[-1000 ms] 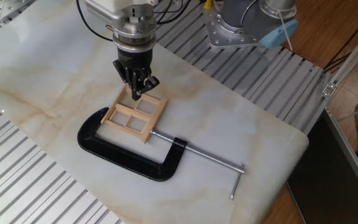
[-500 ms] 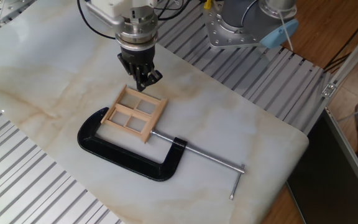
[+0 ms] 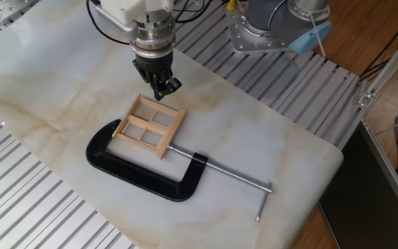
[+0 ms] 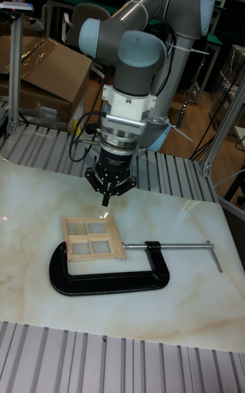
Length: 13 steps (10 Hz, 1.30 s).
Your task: Close a sliding window
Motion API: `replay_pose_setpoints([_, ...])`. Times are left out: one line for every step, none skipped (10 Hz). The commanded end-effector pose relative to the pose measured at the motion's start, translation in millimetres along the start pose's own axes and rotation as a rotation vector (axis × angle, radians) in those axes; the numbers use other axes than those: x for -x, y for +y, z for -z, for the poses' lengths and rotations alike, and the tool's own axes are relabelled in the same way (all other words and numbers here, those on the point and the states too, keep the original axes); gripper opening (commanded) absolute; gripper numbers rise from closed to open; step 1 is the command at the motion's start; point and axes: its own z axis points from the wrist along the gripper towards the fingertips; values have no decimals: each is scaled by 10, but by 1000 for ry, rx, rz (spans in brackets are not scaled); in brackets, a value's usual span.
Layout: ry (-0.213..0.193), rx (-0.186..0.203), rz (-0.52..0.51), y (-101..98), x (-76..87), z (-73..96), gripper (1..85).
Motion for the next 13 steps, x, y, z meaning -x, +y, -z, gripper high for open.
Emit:
replay_pose_setpoints([-11, 18, -24, -24, 67, -161, 7])
replay_pose_setpoints([-6, 0, -34, -86, 45, -234, 7])
replay_pose_setpoints([-10, 3, -37, -93, 20, -286, 7])
replay_pose_setpoints([-12, 5, -31, -109, -12, -346, 7])
replay_pose_setpoints([-21, -1, -8, -143, -37, -411, 7])
replay_pose_setpoints([-24, -4, 9, -159, -42, -451, 7])
replay_pose_setpoints([-15, -5, 20, -156, -56, -473, 7])
replay_pose_setpoints([-15, -16, 47, -198, -56, -504, 7])
replay_pose_setpoints([-28, -11, 68, -208, -42, -556, 7])
replay_pose_setpoints([-36, -8, 92, -218, -37, -596, 7])
replay_pose_setpoints([-36, -22, 113, -245, -32, -607, 7])
replay_pose_setpoints([-35, -24, 121, -236, -26, -628, 7])
replay_pose_setpoints([-35, -27, 127, -236, -16, -652, 7])
